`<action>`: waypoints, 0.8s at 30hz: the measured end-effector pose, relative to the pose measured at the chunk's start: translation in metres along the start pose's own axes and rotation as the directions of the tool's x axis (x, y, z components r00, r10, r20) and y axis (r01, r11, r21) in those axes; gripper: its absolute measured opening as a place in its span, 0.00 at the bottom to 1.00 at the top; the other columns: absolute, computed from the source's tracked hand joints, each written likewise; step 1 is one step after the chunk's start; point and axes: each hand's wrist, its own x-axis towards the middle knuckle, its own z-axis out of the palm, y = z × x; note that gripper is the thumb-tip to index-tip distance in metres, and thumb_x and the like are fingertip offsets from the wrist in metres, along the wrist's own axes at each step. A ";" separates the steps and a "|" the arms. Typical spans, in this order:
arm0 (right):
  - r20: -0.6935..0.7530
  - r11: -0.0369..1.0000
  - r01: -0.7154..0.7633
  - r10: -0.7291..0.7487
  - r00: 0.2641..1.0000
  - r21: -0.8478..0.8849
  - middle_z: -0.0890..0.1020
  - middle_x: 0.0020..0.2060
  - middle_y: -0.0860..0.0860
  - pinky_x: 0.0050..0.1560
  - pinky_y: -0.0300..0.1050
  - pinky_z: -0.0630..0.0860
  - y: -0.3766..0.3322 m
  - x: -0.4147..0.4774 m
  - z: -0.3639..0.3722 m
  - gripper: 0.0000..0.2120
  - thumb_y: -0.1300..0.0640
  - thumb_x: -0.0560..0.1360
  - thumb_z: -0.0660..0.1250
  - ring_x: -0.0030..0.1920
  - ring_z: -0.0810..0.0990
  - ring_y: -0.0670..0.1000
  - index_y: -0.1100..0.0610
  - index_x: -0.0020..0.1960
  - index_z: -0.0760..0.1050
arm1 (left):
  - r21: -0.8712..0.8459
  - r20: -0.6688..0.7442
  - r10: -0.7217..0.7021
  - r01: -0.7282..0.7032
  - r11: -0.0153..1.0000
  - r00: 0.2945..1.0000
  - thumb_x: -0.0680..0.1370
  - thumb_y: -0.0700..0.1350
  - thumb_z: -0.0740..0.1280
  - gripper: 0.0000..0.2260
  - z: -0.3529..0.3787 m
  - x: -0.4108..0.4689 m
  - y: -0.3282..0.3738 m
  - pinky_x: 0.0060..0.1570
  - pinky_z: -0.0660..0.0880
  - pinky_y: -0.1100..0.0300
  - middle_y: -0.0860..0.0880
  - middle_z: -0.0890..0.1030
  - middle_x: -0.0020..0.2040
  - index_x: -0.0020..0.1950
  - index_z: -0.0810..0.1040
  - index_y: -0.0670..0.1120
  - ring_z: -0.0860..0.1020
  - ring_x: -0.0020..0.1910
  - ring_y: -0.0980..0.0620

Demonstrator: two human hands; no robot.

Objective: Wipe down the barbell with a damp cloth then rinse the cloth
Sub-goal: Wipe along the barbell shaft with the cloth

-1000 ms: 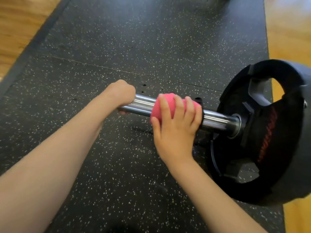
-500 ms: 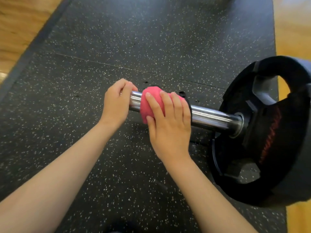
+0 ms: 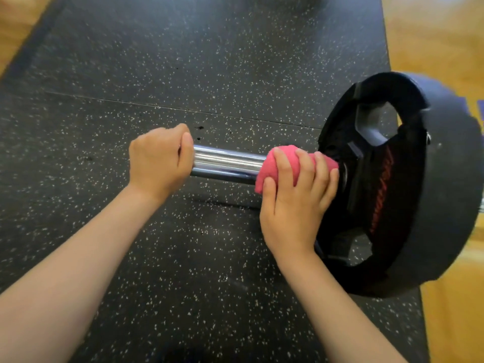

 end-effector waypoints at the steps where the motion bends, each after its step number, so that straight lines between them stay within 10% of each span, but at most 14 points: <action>1: 0.003 1.000 0.009 -0.009 1.000 -0.001 0.71 0.68 0.55 0.75 0.60 0.48 -0.005 0.001 0.001 0.21 0.51 0.77 0.57 0.71 0.63 0.61 0.50 0.70 0.69 | -0.003 0.012 -0.004 0.004 1.000 1.000 0.78 0.46 0.50 0.18 0.000 0.003 0.000 0.26 0.54 0.62 0.47 0.71 0.25 0.35 0.74 0.41 0.68 0.23 0.45; 5: 0.074 0.989 0.147 -0.147 0.986 0.007 0.70 0.68 0.56 0.75 0.59 0.48 -0.049 0.003 0.017 0.23 0.48 0.78 0.57 0.71 0.63 0.62 0.49 0.72 0.68 | 0.015 0.217 -0.081 0.079 0.997 0.973 0.78 0.48 0.50 0.19 -0.004 0.024 0.001 0.33 0.64 0.55 0.42 0.77 0.32 0.34 0.75 0.42 0.72 0.32 0.41; 9: 0.113 0.981 0.193 -0.193 0.975 0.009 0.72 0.67 0.57 0.74 0.58 0.50 -0.087 0.004 0.032 0.23 0.47 0.79 0.56 0.69 0.65 0.62 0.52 0.72 0.67 | 0.046 0.599 -0.180 0.191 0.981 0.781 0.83 0.44 0.50 0.17 -0.009 0.055 0.008 0.55 0.70 0.50 0.39 0.77 0.59 0.55 0.78 0.41 0.74 0.57 0.38; 11: 0.113 0.979 0.203 -0.203 0.973 0.010 0.72 0.66 0.56 0.74 0.58 0.51 -0.086 0.006 0.033 0.23 0.47 0.79 0.55 0.68 0.66 0.61 0.53 0.72 0.67 | 0.032 0.641 -0.184 0.213 0.976 0.746 0.83 0.45 0.50 0.17 -0.011 0.057 0.007 0.54 0.70 0.51 0.40 0.78 0.58 0.53 0.78 0.42 0.74 0.57 0.40; 17: 0.077 0.965 0.256 -0.261 0.962 0.062 0.72 0.67 0.56 0.74 0.54 0.52 -0.063 0.004 0.025 0.23 0.48 0.78 0.57 0.69 0.66 0.59 0.51 0.73 0.67 | 0.198 0.027 -0.009 0.003 0.980 1.000 0.80 0.46 0.55 0.15 -0.011 0.010 0.011 0.31 0.60 0.58 0.44 0.75 0.28 0.33 0.66 0.47 0.68 0.26 0.44; 24: 0.074 0.988 0.148 -0.151 0.986 0.038 0.72 0.65 0.54 0.75 0.55 0.52 -0.018 0.006 0.003 0.22 0.51 0.77 0.58 0.69 0.66 0.58 0.50 0.71 0.69 | 0.212 -0.024 0.124 -0.116 0.970 0.992 0.83 0.47 0.48 0.20 0.001 -0.010 0.008 0.43 0.67 0.52 0.47 0.76 0.32 0.39 0.75 0.44 0.67 0.31 0.47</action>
